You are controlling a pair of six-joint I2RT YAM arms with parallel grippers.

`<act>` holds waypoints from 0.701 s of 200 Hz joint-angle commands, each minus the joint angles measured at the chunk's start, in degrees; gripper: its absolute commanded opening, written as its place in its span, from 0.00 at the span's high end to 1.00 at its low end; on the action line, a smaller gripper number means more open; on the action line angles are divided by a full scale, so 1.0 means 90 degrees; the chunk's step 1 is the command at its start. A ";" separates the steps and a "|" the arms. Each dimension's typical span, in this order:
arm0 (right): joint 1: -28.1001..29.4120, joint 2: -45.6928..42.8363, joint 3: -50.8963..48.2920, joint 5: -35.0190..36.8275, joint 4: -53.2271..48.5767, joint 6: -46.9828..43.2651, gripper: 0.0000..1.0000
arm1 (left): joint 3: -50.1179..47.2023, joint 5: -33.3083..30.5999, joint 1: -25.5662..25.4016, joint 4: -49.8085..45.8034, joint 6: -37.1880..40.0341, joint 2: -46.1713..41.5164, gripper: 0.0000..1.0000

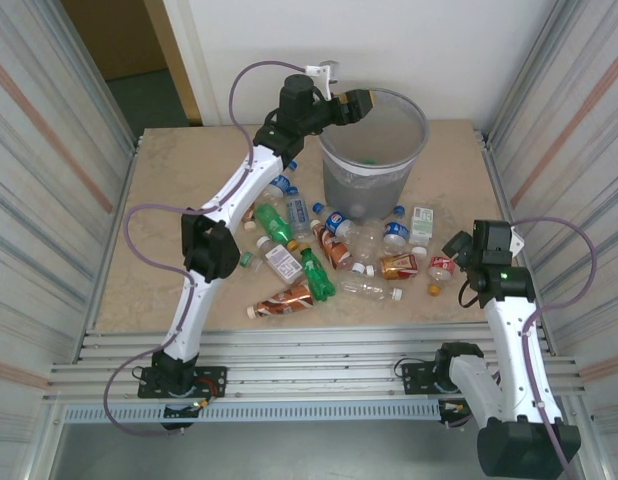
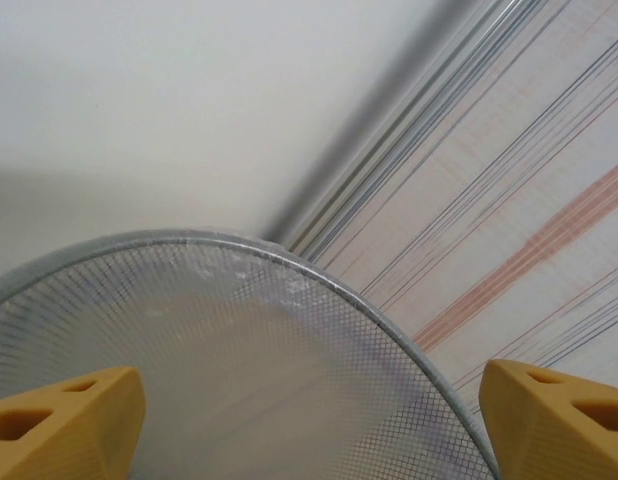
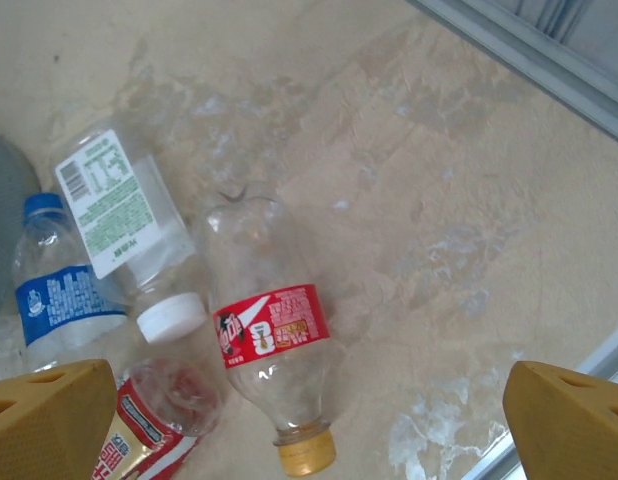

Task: Put the plastic bottles in the bin

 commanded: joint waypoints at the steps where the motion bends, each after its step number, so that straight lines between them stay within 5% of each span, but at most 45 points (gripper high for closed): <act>1: -0.0153 -0.0062 0.0005 -0.0255 -0.0317 0.0141 0.02 | 0.0259 0.0106 -0.0052 0.0035 0.0203 -0.0166 0.12; 39: -0.0306 -0.0092 -0.0046 -0.0777 -0.0644 0.0048 0.02 | 0.0249 0.0093 -0.0053 -0.0236 0.0486 -0.0523 0.02; 140: -0.0338 -0.0097 -0.0491 -0.1307 -0.0634 0.0151 0.01 | -0.1413 -0.0041 -0.0039 -0.1026 0.1630 -0.2667 0.01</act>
